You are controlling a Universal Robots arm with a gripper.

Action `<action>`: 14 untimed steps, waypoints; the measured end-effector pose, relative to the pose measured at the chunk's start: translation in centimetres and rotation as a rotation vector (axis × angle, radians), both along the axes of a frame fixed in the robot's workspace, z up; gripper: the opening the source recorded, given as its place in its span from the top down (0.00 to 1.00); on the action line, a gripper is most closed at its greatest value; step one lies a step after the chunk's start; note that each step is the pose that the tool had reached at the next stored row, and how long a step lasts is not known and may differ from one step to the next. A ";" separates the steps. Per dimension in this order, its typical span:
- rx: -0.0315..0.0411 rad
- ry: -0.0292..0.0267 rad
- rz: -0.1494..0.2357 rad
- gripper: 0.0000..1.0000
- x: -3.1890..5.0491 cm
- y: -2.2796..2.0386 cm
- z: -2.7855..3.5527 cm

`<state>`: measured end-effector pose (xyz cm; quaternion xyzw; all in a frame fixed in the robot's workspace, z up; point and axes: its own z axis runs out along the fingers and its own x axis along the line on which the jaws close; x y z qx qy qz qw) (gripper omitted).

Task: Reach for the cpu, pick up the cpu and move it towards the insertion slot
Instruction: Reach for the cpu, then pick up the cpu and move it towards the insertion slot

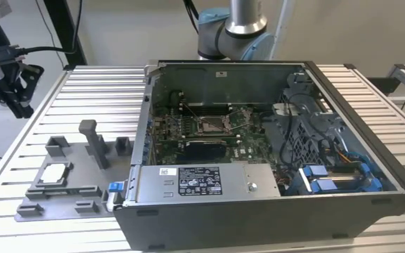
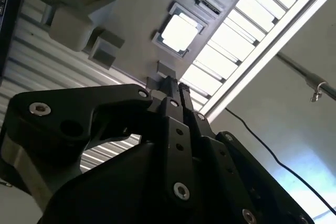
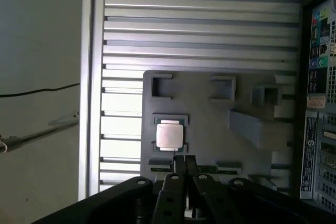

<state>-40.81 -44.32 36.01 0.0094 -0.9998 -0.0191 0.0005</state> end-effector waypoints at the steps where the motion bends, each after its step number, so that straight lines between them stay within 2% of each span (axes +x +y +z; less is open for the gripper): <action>1: 0.0001 -0.0001 0.000 0.00 0.00 -0.01 -0.01; 14: 0.0001 -0.0001 0.000 0.00 0.00 -0.17 -0.10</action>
